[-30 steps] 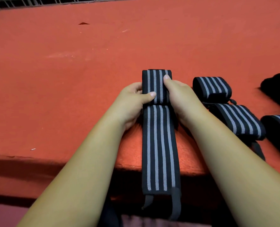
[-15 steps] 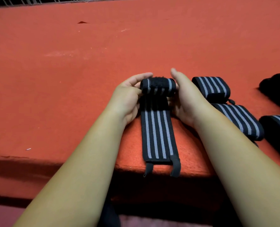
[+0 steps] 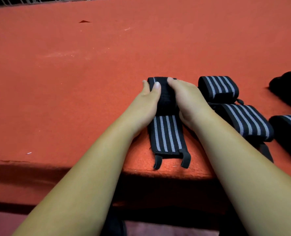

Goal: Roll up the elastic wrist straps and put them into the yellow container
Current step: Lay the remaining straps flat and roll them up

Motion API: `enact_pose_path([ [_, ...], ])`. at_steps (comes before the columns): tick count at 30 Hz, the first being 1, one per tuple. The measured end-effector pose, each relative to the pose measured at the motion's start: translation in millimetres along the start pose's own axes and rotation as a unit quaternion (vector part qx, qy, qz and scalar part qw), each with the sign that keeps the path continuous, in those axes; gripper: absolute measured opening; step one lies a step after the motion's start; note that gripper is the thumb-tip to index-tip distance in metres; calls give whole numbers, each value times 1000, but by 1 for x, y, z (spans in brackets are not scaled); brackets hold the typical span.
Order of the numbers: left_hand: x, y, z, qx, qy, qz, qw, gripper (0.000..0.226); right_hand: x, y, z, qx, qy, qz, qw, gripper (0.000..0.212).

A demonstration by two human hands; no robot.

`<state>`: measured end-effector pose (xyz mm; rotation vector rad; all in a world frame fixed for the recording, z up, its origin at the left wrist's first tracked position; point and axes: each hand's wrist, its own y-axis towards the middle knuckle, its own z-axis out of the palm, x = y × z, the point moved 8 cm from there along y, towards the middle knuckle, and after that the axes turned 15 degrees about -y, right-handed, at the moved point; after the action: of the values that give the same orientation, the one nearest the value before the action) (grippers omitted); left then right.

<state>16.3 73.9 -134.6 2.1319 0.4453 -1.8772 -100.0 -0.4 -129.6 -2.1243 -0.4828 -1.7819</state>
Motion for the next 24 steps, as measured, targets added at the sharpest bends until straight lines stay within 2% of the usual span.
enact_pose_path([
  [3, 6, 5, -4, 5, -66, -7, 998, 91, 2, 0, -1, -2, -14, -18, 1000, 30],
  [7, 9, 4, -1, 49, -200, -23, 978, 51, 4, 0, -5, -15, -17, -36, 999, 33],
  [9, 9, 1, -1, 66, -222, -23, 973, 42, 2, 1, -5, -17, -18, -30, 999, 34],
  [12, 8, 2, -9, 25, -247, -10, 969, 34, -2, 1, -1, -9, -13, 5, 1000, 42],
  [16, 5, 6, -21, -60, -283, 13, 957, 42, -14, -1, 8, 15, -49, 77, 996, 73],
  [19, 0, 7, -25, -82, -300, 38, 949, 48, -24, 4, 4, 16, -68, 100, 993, 93],
  [21, -6, 6, -26, -84, -280, 64, 954, 53, -20, 1, 5, 19, -51, 109, 993, 93],
  [24, -11, 5, -25, -70, -245, 79, 964, 55, -8, -13, 6, 32, 7, 122, 992, 72],
])
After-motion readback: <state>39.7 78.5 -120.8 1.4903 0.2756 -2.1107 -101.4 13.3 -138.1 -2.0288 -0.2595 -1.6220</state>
